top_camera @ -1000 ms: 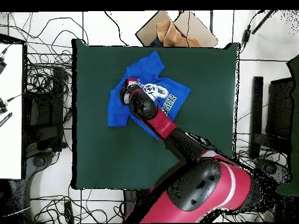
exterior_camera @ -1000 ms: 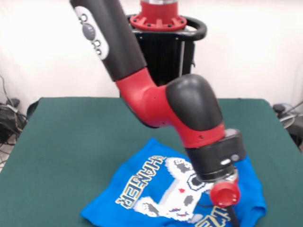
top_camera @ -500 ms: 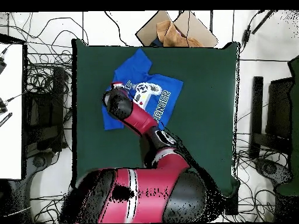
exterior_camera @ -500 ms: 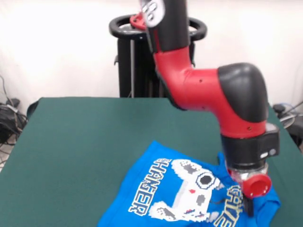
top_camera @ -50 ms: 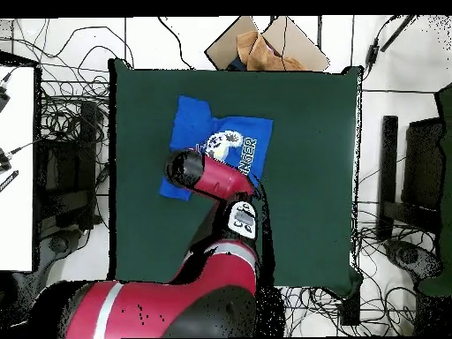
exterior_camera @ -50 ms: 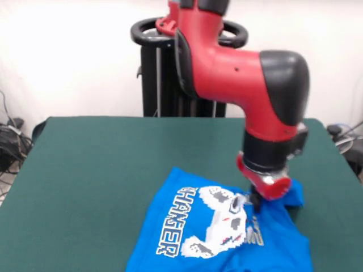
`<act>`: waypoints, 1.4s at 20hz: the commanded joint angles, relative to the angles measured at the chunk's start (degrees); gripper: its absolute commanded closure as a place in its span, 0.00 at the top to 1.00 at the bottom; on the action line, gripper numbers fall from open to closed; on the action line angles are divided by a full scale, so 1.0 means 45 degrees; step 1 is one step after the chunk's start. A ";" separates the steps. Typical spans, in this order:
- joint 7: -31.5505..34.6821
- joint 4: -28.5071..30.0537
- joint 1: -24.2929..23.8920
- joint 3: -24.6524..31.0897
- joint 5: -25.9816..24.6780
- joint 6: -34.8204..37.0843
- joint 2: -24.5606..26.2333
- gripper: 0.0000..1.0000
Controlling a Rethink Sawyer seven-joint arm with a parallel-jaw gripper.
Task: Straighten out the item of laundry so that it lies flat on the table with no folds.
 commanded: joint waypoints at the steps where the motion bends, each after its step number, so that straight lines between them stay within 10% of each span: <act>1: 0.0493 -0.0239 -0.0706 -0.1564 -0.0969 -0.0051 -0.0690 0.00; 12: 0.0335 0.0539 -0.2394 0.1090 -0.1246 -0.0806 -0.0853 0.00; 20: 0.0723 0.1710 -0.5605 0.6908 0.0984 -0.1927 0.0867 0.00; 28: 0.0963 0.1359 -0.6062 0.7703 0.1083 -0.1006 0.1235 0.00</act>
